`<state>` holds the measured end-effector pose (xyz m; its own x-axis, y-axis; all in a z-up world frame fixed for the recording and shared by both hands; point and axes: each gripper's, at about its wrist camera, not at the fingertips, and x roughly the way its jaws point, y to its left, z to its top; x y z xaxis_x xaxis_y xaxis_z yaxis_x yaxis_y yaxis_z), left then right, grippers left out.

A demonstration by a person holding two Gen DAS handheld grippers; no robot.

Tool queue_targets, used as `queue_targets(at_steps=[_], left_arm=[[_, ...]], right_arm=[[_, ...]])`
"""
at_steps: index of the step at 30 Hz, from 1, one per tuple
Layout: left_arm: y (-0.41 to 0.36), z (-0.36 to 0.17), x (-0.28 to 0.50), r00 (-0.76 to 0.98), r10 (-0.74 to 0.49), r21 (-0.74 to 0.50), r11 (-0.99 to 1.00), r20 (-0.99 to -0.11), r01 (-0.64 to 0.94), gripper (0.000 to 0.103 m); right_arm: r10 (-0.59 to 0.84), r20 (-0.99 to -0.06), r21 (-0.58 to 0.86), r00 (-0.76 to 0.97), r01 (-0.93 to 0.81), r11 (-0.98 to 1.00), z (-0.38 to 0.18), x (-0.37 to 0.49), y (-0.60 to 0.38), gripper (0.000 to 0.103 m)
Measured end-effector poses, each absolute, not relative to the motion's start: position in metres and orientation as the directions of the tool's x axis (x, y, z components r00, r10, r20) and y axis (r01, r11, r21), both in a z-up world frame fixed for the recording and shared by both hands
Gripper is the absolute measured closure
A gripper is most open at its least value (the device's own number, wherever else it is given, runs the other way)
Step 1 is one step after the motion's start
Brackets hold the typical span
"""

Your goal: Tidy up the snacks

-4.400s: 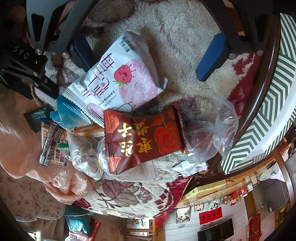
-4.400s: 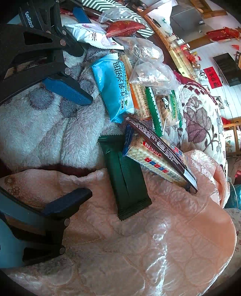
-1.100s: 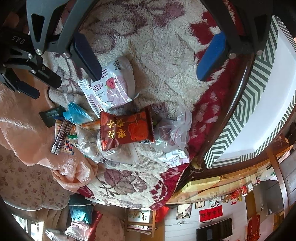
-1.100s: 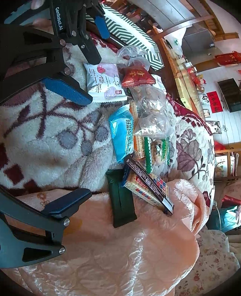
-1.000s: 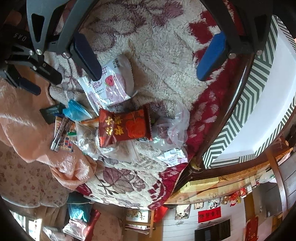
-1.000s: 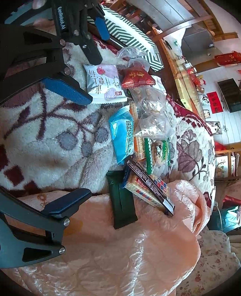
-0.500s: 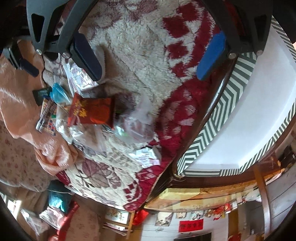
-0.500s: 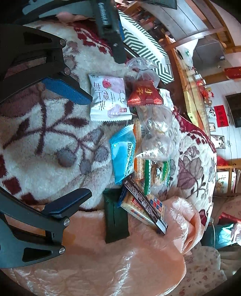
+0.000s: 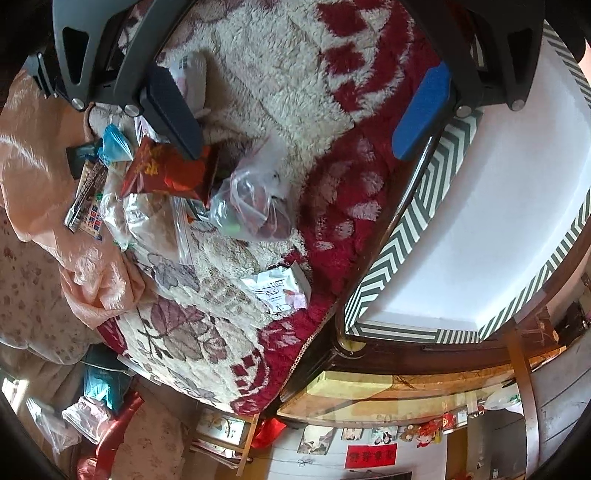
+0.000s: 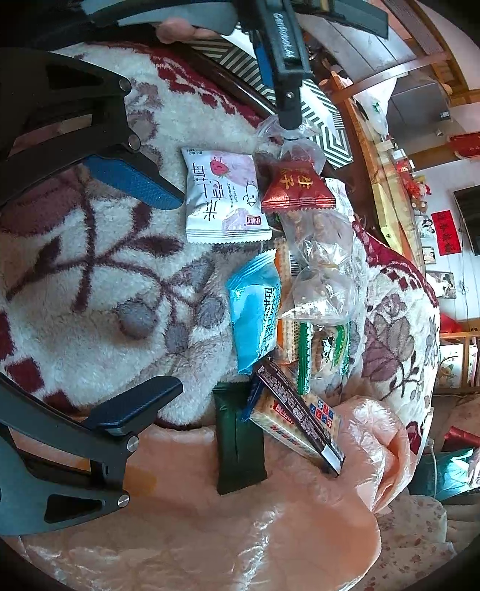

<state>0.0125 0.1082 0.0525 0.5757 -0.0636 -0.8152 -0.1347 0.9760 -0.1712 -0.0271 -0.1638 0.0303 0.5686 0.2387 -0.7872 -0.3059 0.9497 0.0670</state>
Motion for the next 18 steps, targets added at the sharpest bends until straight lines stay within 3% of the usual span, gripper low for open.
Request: queue_targets(at_steps=[9,18], left_arm=[[0.103,0.049,0.003,0.552,-0.117,-0.202,0.975,-0.825,-0.095,0.0],[0.057,0.054,-0.015,0.56,-0.161,-0.107,0.986,-0.813,0.128,0.0]], right_arm=[[0.265,-0.787,0.084,0.557,-0.329,0.941,0.028,-0.026,-0.16,0.011],[0.199,-0.802,0.062,0.563,-0.253,0.966,0.028,-0.019,-0.175,0.011]])
